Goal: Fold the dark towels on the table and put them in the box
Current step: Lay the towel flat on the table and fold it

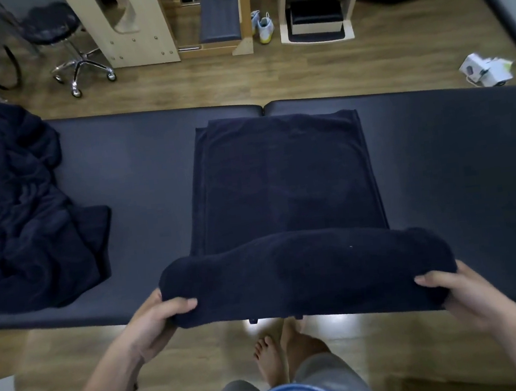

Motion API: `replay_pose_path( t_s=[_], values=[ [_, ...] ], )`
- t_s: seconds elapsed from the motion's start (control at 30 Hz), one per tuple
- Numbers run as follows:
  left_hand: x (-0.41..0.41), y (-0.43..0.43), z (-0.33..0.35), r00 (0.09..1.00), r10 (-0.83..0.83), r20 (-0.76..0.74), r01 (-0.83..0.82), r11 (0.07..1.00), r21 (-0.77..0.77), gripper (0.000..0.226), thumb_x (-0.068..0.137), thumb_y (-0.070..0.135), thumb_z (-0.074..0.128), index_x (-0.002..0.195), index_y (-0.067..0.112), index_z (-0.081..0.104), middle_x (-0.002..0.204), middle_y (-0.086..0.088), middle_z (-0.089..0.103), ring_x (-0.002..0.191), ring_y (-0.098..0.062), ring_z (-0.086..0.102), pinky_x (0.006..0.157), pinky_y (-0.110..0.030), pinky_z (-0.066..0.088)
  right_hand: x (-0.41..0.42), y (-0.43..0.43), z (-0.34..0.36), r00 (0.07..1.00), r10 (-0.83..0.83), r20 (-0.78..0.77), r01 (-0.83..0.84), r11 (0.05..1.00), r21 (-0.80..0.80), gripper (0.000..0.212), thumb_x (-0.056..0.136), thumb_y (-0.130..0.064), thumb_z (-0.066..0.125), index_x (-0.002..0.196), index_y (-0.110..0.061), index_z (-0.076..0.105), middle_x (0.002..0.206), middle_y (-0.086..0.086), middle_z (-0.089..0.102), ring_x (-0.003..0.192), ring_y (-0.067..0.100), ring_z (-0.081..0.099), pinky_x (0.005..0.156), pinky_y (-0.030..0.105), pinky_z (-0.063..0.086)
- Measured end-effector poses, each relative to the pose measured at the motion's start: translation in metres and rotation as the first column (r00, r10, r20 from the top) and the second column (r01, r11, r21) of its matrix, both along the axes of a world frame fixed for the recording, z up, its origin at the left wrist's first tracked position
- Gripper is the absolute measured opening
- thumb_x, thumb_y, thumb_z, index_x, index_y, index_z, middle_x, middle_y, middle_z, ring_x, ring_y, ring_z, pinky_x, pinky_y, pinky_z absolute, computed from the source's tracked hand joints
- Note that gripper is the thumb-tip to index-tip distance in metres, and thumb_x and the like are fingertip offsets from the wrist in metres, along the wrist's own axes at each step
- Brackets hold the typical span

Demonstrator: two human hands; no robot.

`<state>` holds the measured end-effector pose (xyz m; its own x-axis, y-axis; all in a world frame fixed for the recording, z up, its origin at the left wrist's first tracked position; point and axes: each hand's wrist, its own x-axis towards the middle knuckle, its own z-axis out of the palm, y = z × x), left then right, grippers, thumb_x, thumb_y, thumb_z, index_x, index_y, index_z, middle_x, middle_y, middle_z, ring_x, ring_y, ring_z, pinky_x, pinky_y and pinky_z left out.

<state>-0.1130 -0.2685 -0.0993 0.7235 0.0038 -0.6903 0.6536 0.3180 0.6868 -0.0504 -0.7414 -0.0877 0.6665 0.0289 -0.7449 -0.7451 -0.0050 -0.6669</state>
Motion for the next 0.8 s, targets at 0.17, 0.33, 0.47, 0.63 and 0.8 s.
replay_pose_path(
  t_s=[0.17, 0.33, 0.47, 0.63, 0.8],
  values=[
    [-0.035, 0.004, -0.002, 0.996, -0.086, 0.001, 0.086, 0.996, 0.003, 0.106, 0.012, 0.025, 0.098, 0.112, 0.006, 0.068, 0.110, -0.015, 0.073, 0.094, -0.020, 0.071, 0.086, -0.038, 0.047, -0.033, -0.024, -0.013, 0.982, 0.187, 0.003, -0.187, 0.982, -0.008, 0.074, 0.041, 0.003, 0.083, 0.113, -0.002, 0.066, 0.112, 0.022, 0.071, 0.102, 0.034, 0.069, 0.080, 0.035, 0.055],
    [-0.014, 0.009, 0.001, 0.992, -0.098, 0.083, 0.094, 0.994, 0.055, 0.080, 0.028, 0.035, 0.099, 0.099, 0.007, 0.078, 0.114, -0.025, 0.070, 0.097, -0.026, 0.070, 0.086, -0.034, 0.054, -0.014, -0.018, -0.012, 0.995, 0.080, 0.063, -0.078, 0.996, -0.032, 0.054, 0.058, 0.001, 0.076, 0.112, -0.001, 0.067, 0.110, 0.021, 0.072, 0.090, 0.027, 0.073, 0.072, 0.031, 0.060],
    [0.046, 0.006, -0.005, 0.984, 0.097, 0.150, -0.110, 0.991, 0.083, 0.049, 0.073, 0.029, 0.081, 0.116, 0.009, 0.071, 0.123, -0.014, 0.069, 0.104, -0.019, 0.070, 0.082, -0.027, 0.057, 0.035, 0.002, -0.013, 0.974, -0.113, 0.198, 0.120, 0.992, -0.024, 0.061, 0.055, -0.033, 0.089, 0.109, -0.017, 0.068, 0.113, 0.004, 0.074, 0.092, 0.012, 0.071, 0.077, 0.023, 0.059],
    [0.079, -0.007, -0.033, 0.999, 0.037, 0.036, -0.046, 0.958, 0.281, 0.041, 0.092, 0.014, 0.067, 0.129, 0.022, 0.052, 0.112, 0.003, 0.069, 0.096, -0.009, 0.067, 0.074, -0.020, 0.049, 0.059, 0.009, -0.031, 0.996, 0.049, 0.077, -0.028, 0.969, -0.244, 0.067, 0.067, -0.045, 0.087, 0.123, -0.019, 0.061, 0.111, -0.003, 0.067, 0.092, 0.010, 0.062, 0.076, 0.032, 0.048],
    [0.062, -0.013, -0.072, 0.989, -0.060, -0.134, 0.120, 0.856, 0.503, 0.028, 0.087, 0.018, 0.076, 0.113, 0.014, 0.067, 0.112, -0.005, 0.073, 0.097, -0.022, 0.070, 0.091, -0.043, 0.056, 0.041, 0.011, -0.075, 0.995, 0.096, -0.001, -0.087, 0.900, -0.427, 0.034, 0.087, -0.022, 0.075, 0.117, -0.017, 0.062, 0.111, 0.004, 0.068, 0.092, 0.017, 0.065, 0.075, 0.036, 0.051]
  ],
)
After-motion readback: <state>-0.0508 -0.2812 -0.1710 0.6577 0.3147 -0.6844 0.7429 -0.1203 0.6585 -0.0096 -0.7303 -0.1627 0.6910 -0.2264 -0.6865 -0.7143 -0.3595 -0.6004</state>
